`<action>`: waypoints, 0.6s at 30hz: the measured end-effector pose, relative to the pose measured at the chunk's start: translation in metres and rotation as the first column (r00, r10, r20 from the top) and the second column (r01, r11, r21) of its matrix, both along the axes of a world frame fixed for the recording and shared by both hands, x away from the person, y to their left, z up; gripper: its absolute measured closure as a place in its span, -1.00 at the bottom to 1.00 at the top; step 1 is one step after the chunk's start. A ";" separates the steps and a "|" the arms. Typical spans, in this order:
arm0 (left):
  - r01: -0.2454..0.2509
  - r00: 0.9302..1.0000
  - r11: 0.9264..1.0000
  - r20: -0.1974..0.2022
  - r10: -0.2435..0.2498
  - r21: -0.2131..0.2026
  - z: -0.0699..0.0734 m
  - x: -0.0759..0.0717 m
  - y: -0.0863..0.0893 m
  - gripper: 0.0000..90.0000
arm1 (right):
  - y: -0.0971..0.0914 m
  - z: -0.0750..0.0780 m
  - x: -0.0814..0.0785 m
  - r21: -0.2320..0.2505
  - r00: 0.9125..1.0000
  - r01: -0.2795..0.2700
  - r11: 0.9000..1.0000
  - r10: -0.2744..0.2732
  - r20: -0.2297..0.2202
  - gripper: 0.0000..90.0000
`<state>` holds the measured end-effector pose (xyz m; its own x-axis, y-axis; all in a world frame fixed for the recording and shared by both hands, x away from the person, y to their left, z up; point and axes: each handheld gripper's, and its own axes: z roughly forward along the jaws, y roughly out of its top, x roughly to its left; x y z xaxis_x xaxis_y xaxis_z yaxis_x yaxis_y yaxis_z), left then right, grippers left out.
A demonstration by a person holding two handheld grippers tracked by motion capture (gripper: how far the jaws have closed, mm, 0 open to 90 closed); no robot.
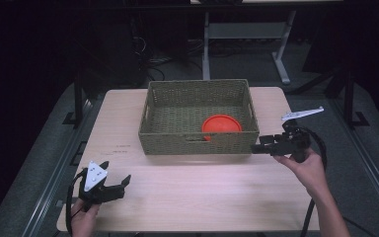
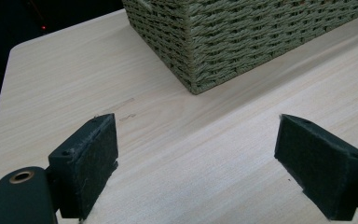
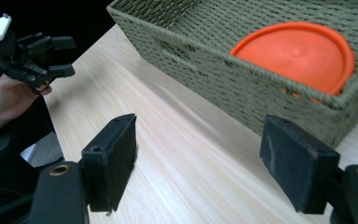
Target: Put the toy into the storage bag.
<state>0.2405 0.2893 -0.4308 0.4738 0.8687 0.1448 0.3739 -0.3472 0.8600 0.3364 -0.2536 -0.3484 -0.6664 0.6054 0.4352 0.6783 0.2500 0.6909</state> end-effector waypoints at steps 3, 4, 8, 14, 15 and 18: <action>0.002 1.000 1.000 -0.001 -0.002 0.000 0.000 0.000 0.000 -0.72 | -0.004 -0.004 -0.003 0.006 1.000 0.006 1.000 -0.006 -0.001 -0.42; 0.001 1.000 1.000 -0.001 -0.001 0.001 0.000 0.000 0.000 -0.72 | -0.005 -0.005 -0.005 0.006 1.000 0.008 1.000 -0.008 -0.003 -0.42; 0.001 1.000 1.000 -0.001 -0.001 0.004 0.000 0.000 0.000 -0.72 | -0.010 -0.011 -0.008 0.002 1.000 0.014 1.000 -0.014 -0.012 -0.42; 0.004 1.000 1.000 0.002 -0.004 0.001 -0.001 0.000 -0.001 -0.72 | -0.016 -0.019 -0.014 0.006 1.000 0.019 1.000 -0.019 -0.021 -0.43; 0.004 1.000 1.000 0.002 -0.004 0.001 -0.001 0.000 -0.001 -0.71 | -0.016 -0.021 -0.014 0.009 1.000 0.020 1.000 -0.019 -0.022 -0.43; 0.002 1.000 1.000 0.002 -0.002 0.001 -0.001 0.000 -0.001 -0.72 | -0.018 -0.025 -0.017 0.015 1.000 0.022 1.000 -0.021 -0.023 -0.43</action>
<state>0.2406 0.2886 -0.4314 0.4749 0.8678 0.1461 0.3717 -0.3483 0.8605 0.3190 -0.2721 -0.3733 -0.6430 0.6129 0.4592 0.6992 0.2251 0.6786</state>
